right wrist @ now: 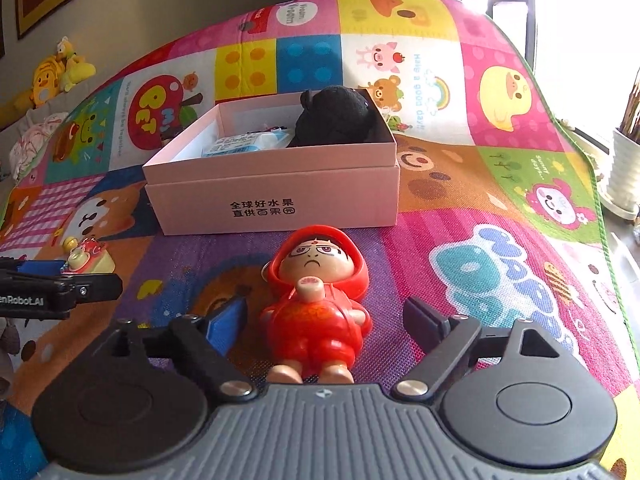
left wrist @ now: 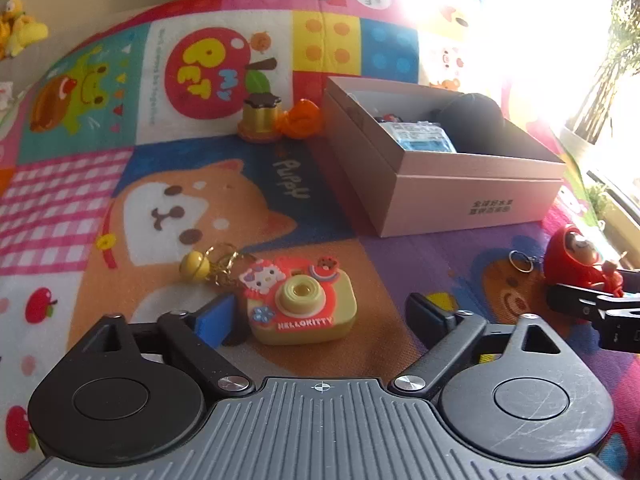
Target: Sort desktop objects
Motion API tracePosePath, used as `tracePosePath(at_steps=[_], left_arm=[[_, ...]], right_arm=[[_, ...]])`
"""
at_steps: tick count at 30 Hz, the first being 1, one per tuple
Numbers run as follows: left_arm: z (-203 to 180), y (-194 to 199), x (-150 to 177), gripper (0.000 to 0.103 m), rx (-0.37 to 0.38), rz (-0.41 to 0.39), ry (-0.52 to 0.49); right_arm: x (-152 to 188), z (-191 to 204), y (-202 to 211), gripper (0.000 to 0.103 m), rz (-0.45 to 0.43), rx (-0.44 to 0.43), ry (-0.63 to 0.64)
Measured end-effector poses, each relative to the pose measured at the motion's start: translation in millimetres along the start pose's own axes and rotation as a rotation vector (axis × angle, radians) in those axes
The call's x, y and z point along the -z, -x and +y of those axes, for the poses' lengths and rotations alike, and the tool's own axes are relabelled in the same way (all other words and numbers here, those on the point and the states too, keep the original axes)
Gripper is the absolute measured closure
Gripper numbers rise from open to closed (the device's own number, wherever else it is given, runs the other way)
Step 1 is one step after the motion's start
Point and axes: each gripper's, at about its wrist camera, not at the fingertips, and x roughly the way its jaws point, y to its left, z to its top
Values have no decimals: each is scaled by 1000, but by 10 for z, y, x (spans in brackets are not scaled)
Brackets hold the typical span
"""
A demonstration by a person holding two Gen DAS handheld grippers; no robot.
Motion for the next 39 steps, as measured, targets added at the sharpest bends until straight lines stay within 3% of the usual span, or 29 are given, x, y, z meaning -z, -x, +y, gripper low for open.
tracePosePath(at_steps=[3,8,17,20,21,23,27,30,33,36,39], left_arm=[[18,-37,-52,22,-3,-3,-2],[20,-32,-30,41,-26,-23,-43],[-2,318,242,42,68,-1,-108],[-19,430,294,33,163,21,-124],[-22,453,290,23,194,25,-127],[-20,501,248,15,203,-8,-140],[166,518,3,5,119,-142,-68],[459,336,-191,2,-25,-240,80],[750,-16,-380,2,-177,-223,278],[947,-221,-468,2,-270,-199,395],[1086,-227,-430,1,-232,-182,457]], right_arm=[[-2,-3,-3,17,0,-1,-2],[-7,-18,-18,15,6,-6,-11],[-5,-13,-20,14,10,-5,-10],[-3,6,-24,14,11,-1,-4],[-2,9,-25,14,11,1,-2],[-6,19,-27,13,12,3,3],[-23,27,75,13,-28,18,14],[-198,153,269,13,-90,9,93],[-584,440,433,13,-167,-39,226],[-1074,785,391,13,-161,-153,300],[-1569,1162,96,14,-60,-275,306]])
